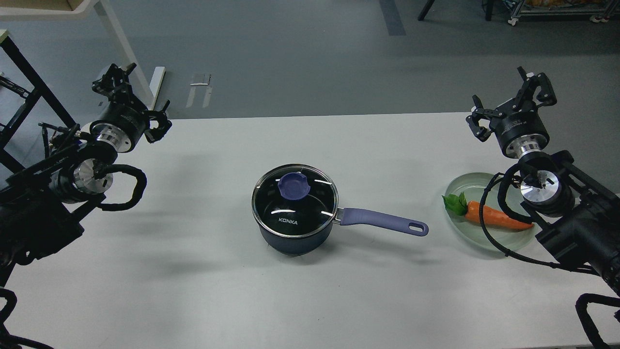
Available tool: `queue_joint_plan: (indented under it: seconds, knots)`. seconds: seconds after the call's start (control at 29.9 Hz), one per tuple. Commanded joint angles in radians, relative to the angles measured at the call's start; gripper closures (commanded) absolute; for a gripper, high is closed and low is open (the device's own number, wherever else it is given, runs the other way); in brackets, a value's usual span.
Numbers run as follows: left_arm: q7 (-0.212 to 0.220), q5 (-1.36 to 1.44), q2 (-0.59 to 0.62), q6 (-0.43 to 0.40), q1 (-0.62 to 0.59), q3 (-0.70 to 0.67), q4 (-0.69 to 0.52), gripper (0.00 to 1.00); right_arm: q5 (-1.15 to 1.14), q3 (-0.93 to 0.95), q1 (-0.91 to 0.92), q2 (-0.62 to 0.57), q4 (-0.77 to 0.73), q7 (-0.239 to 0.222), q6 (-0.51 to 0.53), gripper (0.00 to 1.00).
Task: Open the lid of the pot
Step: 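Raise the right arm from rest toward the table, then reach the right gripper to the purple pot handle and grasp it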
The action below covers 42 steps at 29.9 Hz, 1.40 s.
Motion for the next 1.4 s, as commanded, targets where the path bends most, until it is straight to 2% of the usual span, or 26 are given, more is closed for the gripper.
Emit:
queue_joint_plan:
  seconds: [0.0, 0.27, 0.4, 0.64, 0.8, 0.97, 1.24, 1.37]
  knots:
    - [-0.009, 0.002, 0.002, -0.003, 0.000, -0.002, -0.006, 0.01, -0.002, -0.005, 0.002, -0.003, 0.002, -0.003, 0.000, 0.00]
    - [-0.009, 0.000, 0.004, -0.005, 0.000, -0.009, -0.008, 0.01, -0.009, -0.038, 0.005, -0.030, 0.044, -0.003, 0.003, 0.00]
    - [-0.010, -0.011, 0.025, 0.005, 0.000, -0.054, -0.015, 0.01, -0.061, -0.164, 0.043, -0.162, 0.155, 0.001, 0.002, 0.00]
    - [-0.009, -0.008, 0.056, -0.005, 0.012, -0.083, -0.024, 0.01, -0.162, -0.388, 0.224, -0.329, 0.267, 0.000, 0.002, 0.00]
    - [-0.009, -0.008, 0.088, -0.006, 0.020, -0.085, -0.060, 0.01, -0.346, -0.535, 0.368, -0.406, 0.382, -0.002, 0.002, 0.00]
    - [0.002, -0.003, 0.115, -0.012, 0.020, -0.077, -0.069, 0.01, -0.543, -0.643, 0.430, -0.415, 0.482, 0.001, -0.017, 0.01]
    - [0.010, 0.005, 0.171, -0.057, 0.065, -0.062, -0.155, 0.01, -1.067, -0.936, 0.588, -0.415, 0.660, 0.009, -0.024, 0.01]
    - [0.008, 0.028, 0.175, -0.063, 0.066, -0.051, -0.156, 0.01, -1.265, -1.065, 0.640, -0.415, 0.722, 0.013, -0.049, 0.02]
